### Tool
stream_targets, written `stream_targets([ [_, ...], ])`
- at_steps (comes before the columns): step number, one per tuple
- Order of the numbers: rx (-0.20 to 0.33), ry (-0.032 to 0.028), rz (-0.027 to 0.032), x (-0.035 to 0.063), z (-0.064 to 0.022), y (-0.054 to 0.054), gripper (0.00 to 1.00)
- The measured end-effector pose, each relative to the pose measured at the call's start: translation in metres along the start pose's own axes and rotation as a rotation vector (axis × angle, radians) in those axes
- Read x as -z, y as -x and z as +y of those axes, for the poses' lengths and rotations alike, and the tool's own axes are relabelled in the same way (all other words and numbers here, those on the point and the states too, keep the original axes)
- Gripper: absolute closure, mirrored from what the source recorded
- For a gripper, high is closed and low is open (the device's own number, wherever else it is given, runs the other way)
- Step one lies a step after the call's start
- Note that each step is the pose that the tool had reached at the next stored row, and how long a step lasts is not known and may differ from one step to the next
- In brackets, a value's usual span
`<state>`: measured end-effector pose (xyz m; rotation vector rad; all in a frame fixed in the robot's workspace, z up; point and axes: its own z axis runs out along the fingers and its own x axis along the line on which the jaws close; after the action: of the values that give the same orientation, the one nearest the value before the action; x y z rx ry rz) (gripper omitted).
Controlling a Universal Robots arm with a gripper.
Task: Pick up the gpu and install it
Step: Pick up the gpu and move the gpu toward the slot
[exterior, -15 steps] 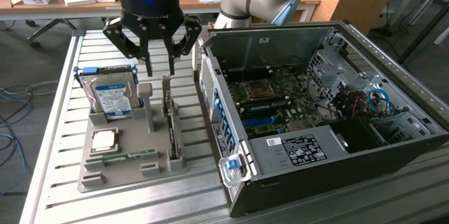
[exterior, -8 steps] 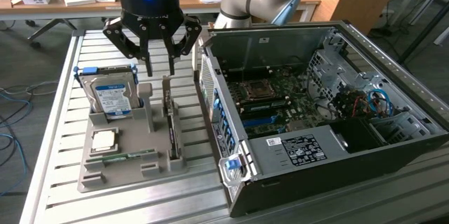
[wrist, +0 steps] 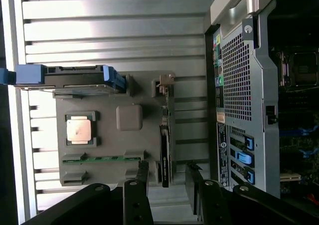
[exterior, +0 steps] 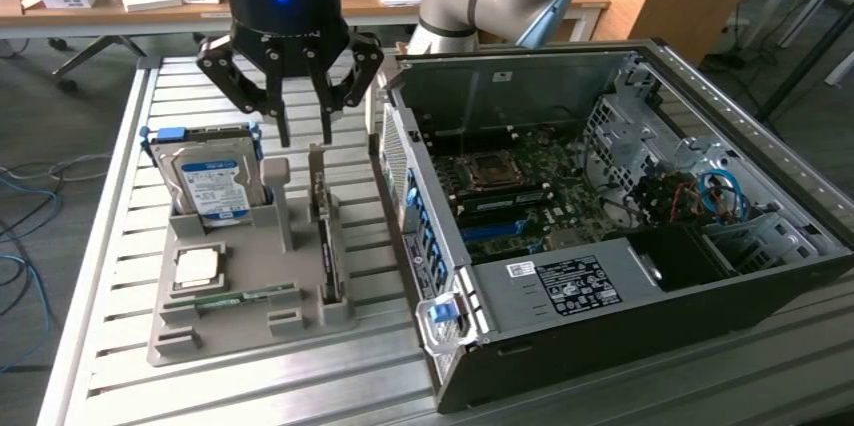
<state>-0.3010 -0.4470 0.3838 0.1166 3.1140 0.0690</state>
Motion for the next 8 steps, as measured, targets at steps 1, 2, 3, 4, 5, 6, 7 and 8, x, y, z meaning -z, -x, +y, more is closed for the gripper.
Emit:
stream_targets([
  [1, 0.000, 0.0000, -0.0001, -0.0009, -0.0001, 0.0000, 0.57],
  [2, 0.000, 0.0000, -0.0001, -0.0018, -0.0001, 0.0000, 0.57],
  [3, 0.000, -0.0001, 0.0000, -0.0029, -0.0001, -0.0001, 0.57],
  [4, 0.000, 0.0000, 0.0000, -0.0041, -0.0002, -0.0001, 0.57],
  [5, 0.000, -0.0001, 0.0000, -0.0052, -0.0002, -0.0001, 0.57],
  [6, 0.000, -0.0001, 0.0000, -0.0063, -0.0003, -0.0001, 0.57],
  [7, 0.000, 0.0000, 0.0000, -0.0073, -0.0003, -0.0002, 0.57],
  [8, 0.000, -0.0001, 0.0000, -0.0083, -0.0004, -0.0002, 0.57],
])
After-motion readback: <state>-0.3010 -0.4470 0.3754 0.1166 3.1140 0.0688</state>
